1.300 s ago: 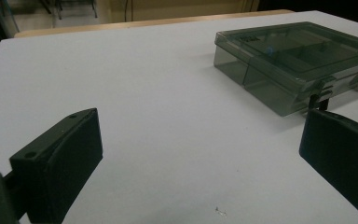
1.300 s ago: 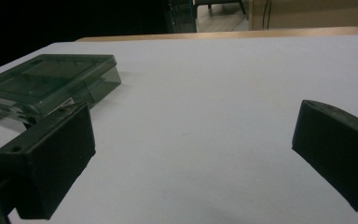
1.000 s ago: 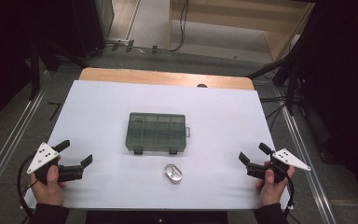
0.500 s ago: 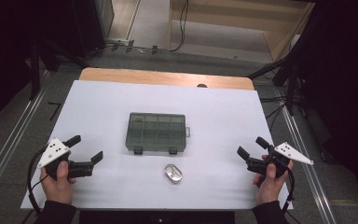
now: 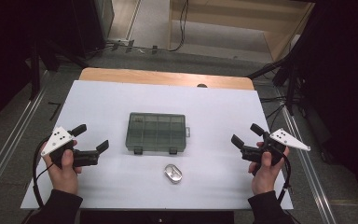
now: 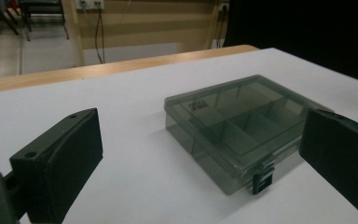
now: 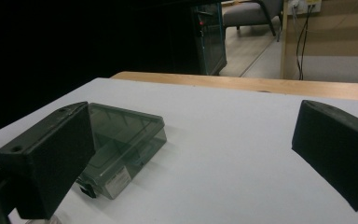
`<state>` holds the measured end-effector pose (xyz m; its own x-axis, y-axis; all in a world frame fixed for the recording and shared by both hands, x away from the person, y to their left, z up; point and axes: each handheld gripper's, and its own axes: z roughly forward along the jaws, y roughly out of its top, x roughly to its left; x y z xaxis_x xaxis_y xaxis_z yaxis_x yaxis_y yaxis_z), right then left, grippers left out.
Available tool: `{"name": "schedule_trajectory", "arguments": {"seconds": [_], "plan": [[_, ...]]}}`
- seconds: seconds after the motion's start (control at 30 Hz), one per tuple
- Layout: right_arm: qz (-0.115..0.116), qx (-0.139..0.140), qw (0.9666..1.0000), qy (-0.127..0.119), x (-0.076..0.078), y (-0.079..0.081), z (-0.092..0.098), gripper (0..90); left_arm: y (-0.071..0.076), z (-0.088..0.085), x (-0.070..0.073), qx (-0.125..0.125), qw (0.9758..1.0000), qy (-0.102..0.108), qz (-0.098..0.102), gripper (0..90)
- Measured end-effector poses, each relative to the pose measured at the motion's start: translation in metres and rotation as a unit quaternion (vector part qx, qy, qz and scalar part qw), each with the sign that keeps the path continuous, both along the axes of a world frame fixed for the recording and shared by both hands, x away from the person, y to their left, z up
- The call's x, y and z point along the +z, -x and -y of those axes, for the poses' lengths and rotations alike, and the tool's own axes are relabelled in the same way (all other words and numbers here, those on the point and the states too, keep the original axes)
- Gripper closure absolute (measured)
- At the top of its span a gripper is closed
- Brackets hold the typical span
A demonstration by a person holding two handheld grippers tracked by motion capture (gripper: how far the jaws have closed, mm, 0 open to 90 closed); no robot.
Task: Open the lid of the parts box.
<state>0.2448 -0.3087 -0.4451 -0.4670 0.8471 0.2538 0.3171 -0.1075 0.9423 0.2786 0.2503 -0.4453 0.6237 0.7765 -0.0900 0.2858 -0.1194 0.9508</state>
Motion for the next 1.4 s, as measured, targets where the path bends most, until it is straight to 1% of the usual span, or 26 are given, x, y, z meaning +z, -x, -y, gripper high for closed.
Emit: {"name": "schedule_trajectory", "arguments": {"seconds": [0.2, 0.27, 0.3, 0.37, 0.5, 0.53, 0.6, 0.67, 0.7, 0.73, 0.77, 0.83, 0.87, 0.9, 0.93, 0.97, 1.0, 1.07, 1.1, 1.13, 1.23, 1.27, 1.3, 1.33, 1.37, 1.4], "plan": [[0.008, 0.009, 0.9999, 0.009, 0.009, -0.008, -0.012, 0.0, -0.009, 0.011, 0.000, -0.005, 1.0000, 0.000, -0.005, 0.0], [0.009, 0.021, 0.9997, 0.007, 0.010, -0.012, -0.017, 0.0, -0.013, 0.017, 0.001, -0.009, 0.9999, -0.002, -0.010, 0.0], [0.008, 0.024, 0.9996, 0.007, 0.010, -0.014, -0.019, 3.6, -0.015, 0.019, 0.001, -0.009, 0.9999, -0.006, -0.010, 0.0], [0.010, 0.019, 0.9997, 0.008, 0.012, -0.018, -0.027, 10.9, -0.018, 0.023, 0.002, -0.010, 0.9999, -0.004, -0.011, 0.0], [0.009, 0.025, 0.9996, 0.013, 0.013, -0.022, -0.036, 10.9, -0.023, 0.030, 0.003, -0.015, 0.9998, -0.005, -0.013, 0.0], [0.008, 0.028, 0.9994, 0.017, 0.013, -0.024, -0.041, 11.3, -0.024, 0.032, 0.003, -0.016, 0.9998, -0.004, -0.014, 2.0], [0.006, 0.029, 0.9994, 0.019, 0.013, -0.025, -0.043, 11.7, -0.026, 0.035, 0.003, -0.012, 0.9998, -0.001, -0.017, 4.7], [0.005, 0.034, 0.9992, 0.022, 0.013, -0.028, -0.048, 12.7, -0.028, 0.039, 0.002, -0.017, 0.9996, -0.001, -0.025, 6.2], [0.003, 0.035, 0.9991, 0.022, 0.012, -0.029, -0.050, 14.4, -0.030, 0.040, 0.002, -0.019, 0.9994, 0.000, -0.027, 13.4], [0.003, 0.035, 0.9990, 0.026, 0.012, -0.031, -0.053, 18.7, -0.030, 0.042, 0.002, -0.017, 0.9994, 0.001, -0.029, 13.4], [0.011, 0.035, 0.9989, 0.029, 0.012, -0.032, -0.058, 24.6, -0.031, 0.043, 0.001, -0.020, 0.9993, 0.002, -0.031, 14.3], [0.010, 0.035, 0.9989, 0.030, 0.012, -0.033, -0.060, 25.2, -0.033, 0.045, 0.000, -0.020, 0.9991, 0.003, -0.036, 16.3], [0.006, 0.038, 0.9988, 0.031, 0.012, -0.036, -0.064, 27.1, -0.034, 0.047, 0.000, -0.017, 0.9991, 0.004, -0.038, 19.5], [0.007, 0.041, 0.9987, 0.030, 0.011, -0.039, -0.068, 31.5, -0.036, 0.048, -0.001, -0.013, 0.9991, 0.005, -0.041, 26.1], [0.007, 0.041, 0.9987, 0.030, 0.011, -0.039, -0.068, 31.5, -0.036, 0.048, -0.001, -0.013, 0.9991, 0.005, -0.041, 32.0], [0.006, 0.041, 0.9987, 0.030, 0.011, -0.039, -0.070, 32.8, -0.037, 0.050, -0.002, 0.002, 0.9989, 0.002, -0.046, 32.0], [0.001, 0.041, 0.9986, 0.034, 0.009, -0.042, -0.076, 38.9, -0.038, 0.051, -0.003, 0.007, 0.9987, 0.002, -0.050, 43.4], [-0.006, 0.045, 0.9980, 0.045, 0.007, -0.043, -0.082, 43.5, -0.039, 0.053, -0.007, 0.005, 0.9983, -0.004, -0.057, 50.4], [-0.007, 0.049, 0.9974, 0.051, 0.006, -0.043, -0.085, 46.5, -0.038, 0.052, -0.011, 0.001, 0.9978, -0.014, -0.065, 54.4], [-0.009, 0.052, 0.9967, 0.061, 0.004, -0.042, -0.087, 50.1, -0.038, 0.052, -0.011, 0.001, 0.9978, -0.014, -0.065, 58.5], [-0.018, 0.070, 0.9943, 0.078, -0.005, -0.040, -0.091, 61.5, -0.036, 0.046, -0.019, -0.011, 0.9964, -0.021, -0.082, 69.4], [-0.018, 0.070, 0.9943, 0.078, -0.005, -0.040, -0.091, 61.5, -0.036, 0.046, -0.019, -0.011, 0.9964, -0.021, -0.082, 72.5], [-0.030, 0.093, 0.9920, 0.080, -0.012, -0.041, -0.093, 68.4, -0.035, 0.045, -0.021, -0.016, 0.9960, -0.024, -0.084, 76.3], [-0.031, 0.108, 0.9901, 0.083, -0.017, -0.040, -0.095, 70.8, -0.033, 0.041, -0.027, -0.022, 0.9947, -0.034, -0.094, 79.2], [-0.036, 0.114, 0.9893, 0.084, -0.020, -0.039, -0.096, 74.4, -0.033, 0.041, -0.027, -0.022, 0.9947, -0.034, -0.094, 82.3], [-0.040, 0.119, 0.9881, 0.088, -0.025, -0.039, -0.098, 77.1, -0.033, 0.039, -0.030, -0.027, 0.9936, -0.035, -0.104, 85.4]]}}
